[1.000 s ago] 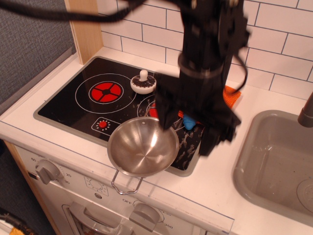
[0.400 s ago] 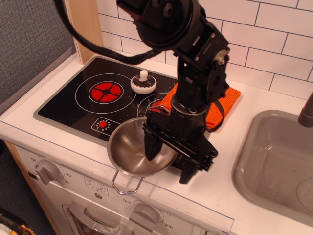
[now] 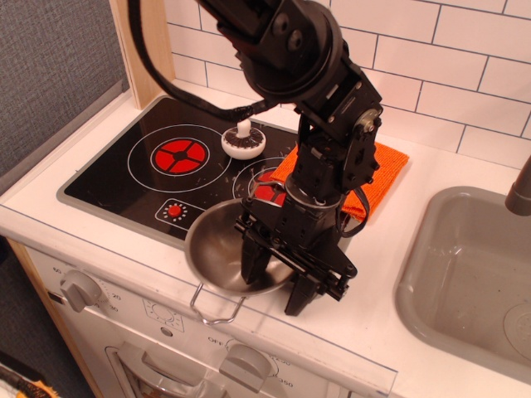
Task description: Pick up the metal strainer and place it on the left eye.
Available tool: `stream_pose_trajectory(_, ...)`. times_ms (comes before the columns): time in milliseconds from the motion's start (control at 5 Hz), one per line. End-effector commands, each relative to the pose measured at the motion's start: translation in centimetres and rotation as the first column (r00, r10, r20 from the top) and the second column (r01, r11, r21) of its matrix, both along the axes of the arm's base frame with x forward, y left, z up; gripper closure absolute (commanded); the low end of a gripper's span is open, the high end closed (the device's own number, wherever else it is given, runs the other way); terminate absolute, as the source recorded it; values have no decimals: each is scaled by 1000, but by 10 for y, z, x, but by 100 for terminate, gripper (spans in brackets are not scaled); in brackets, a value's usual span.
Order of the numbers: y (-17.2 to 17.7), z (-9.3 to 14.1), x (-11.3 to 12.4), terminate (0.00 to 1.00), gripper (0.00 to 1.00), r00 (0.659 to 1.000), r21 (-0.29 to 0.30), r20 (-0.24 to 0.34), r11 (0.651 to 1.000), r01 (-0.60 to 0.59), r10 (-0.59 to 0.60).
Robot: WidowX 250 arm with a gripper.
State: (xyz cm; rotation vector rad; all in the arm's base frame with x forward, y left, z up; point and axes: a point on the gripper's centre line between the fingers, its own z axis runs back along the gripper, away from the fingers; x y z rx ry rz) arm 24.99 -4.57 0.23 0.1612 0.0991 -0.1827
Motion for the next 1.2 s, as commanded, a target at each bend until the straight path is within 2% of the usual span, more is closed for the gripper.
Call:
stream_pose_trajectory(0,-7,26,2,0,100,995,-19,87,998,56,-54)
stream_pose_trajectory(200,0,61,6,0,100,984,-31,171,998,59,-53)
stream_pose_trajectory(400,21,90,14,0,100,974,-52,228,999,4,8)
stream_pose_trajectory(600,55,109,27,0,100,957,-67,273,994,-87,102)
stream_pose_trajectory(800,99,112,55,0,100,935,-54,283,976,-209,216)
stream_pose_trajectory(1000,135,93,86,0,100,918,-23,250,950,-312,308)
